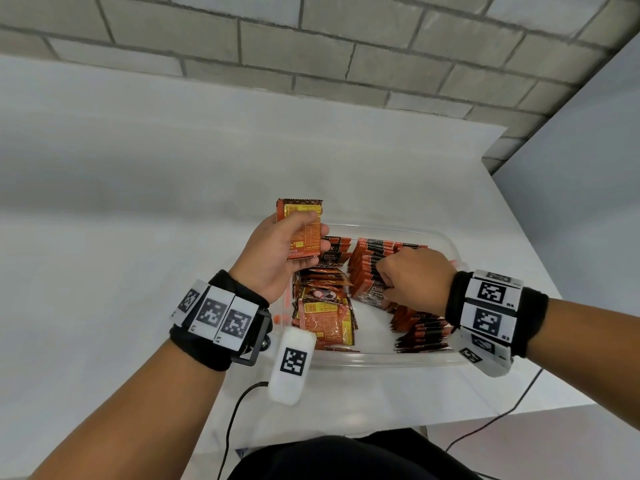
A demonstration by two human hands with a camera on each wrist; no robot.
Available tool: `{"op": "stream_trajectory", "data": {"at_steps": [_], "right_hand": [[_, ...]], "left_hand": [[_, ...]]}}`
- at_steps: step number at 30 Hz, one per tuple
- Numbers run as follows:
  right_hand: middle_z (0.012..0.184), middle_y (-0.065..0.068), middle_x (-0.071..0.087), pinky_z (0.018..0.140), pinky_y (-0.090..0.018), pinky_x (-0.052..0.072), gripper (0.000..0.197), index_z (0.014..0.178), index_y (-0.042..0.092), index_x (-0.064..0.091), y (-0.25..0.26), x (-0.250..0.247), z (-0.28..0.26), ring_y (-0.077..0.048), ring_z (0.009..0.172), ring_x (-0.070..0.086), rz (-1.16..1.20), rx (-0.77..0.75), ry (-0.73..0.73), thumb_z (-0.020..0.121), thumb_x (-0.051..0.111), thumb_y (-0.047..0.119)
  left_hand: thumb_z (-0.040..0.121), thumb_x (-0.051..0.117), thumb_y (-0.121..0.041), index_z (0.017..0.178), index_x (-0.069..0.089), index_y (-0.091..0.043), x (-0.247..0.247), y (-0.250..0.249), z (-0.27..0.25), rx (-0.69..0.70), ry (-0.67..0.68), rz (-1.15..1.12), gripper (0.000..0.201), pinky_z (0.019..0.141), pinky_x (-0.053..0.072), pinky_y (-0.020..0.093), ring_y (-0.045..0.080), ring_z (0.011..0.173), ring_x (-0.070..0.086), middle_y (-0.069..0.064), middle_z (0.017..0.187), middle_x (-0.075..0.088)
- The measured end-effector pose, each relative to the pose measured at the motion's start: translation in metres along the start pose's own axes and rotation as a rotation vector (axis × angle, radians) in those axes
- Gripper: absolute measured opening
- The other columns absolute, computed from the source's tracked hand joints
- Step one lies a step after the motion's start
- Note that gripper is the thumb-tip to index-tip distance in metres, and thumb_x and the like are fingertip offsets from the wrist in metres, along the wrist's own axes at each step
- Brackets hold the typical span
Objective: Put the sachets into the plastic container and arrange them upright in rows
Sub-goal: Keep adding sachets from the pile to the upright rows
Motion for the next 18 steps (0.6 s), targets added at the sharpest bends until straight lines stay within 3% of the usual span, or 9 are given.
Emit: {"op": "stream_trajectory", "data": {"at_steps": [4,8,13,18], "right_hand": [[0.080,-0.002,0.058,0.056,-0.028,0.040,0.015,0.083,0.014,0.052,-0.001,0.000,0.002,-0.022,0.073,0.056,-0.001,-0.004,-0.008,0.088,0.059,0.026],[0.077,0.000,0.053,0.050,-0.025,0.031,0.022,0.084,0.016,0.050,-0.004,-0.002,0.002,-0.020,0.070,0.051,0.020,-0.003,-0.030,0.086,0.064,0.033],[0.072,0.003,0.050,0.055,-0.027,0.036,0.029,0.081,0.017,0.049,-0.009,-0.003,0.000,-0.018,0.067,0.049,0.083,0.013,-0.039,0.082,0.068,0.040],[0.074,0.004,0.051,0.050,-0.024,0.029,0.024,0.084,0.017,0.053,-0.018,-0.005,-0.002,-0.017,0.067,0.050,0.168,0.032,-0.083,0.083,0.066,0.037]], "left_hand": [[0.094,0.054,-0.019,0.102,0.062,-0.010,0.000,0.000,0.001,-0.002,-0.002,0.010,0.014,0.063,0.048,0.029,0.017,0.069,0.066,0.003,0.079,0.070],[0.094,0.054,-0.019,0.104,0.061,-0.010,0.002,-0.001,0.003,-0.003,-0.002,0.018,0.016,0.063,0.048,0.029,0.017,0.069,0.066,0.003,0.079,0.070],[0.094,0.054,-0.019,0.100,0.060,-0.010,0.005,0.002,0.005,-0.018,0.000,0.015,0.013,0.065,0.051,0.031,0.019,0.068,0.067,0.005,0.080,0.070],[0.098,0.041,-0.020,0.096,0.056,-0.010,0.013,0.008,0.003,-0.087,0.041,-0.024,0.018,0.072,0.054,0.040,0.026,0.063,0.067,0.010,0.077,0.068]]}}
Point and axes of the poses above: each hand's wrist, its own z-axis towards the middle knuckle, its own x-axis out of the palm, y = z × x, the point moved 9 cm from there along z, towards the middle knuckle
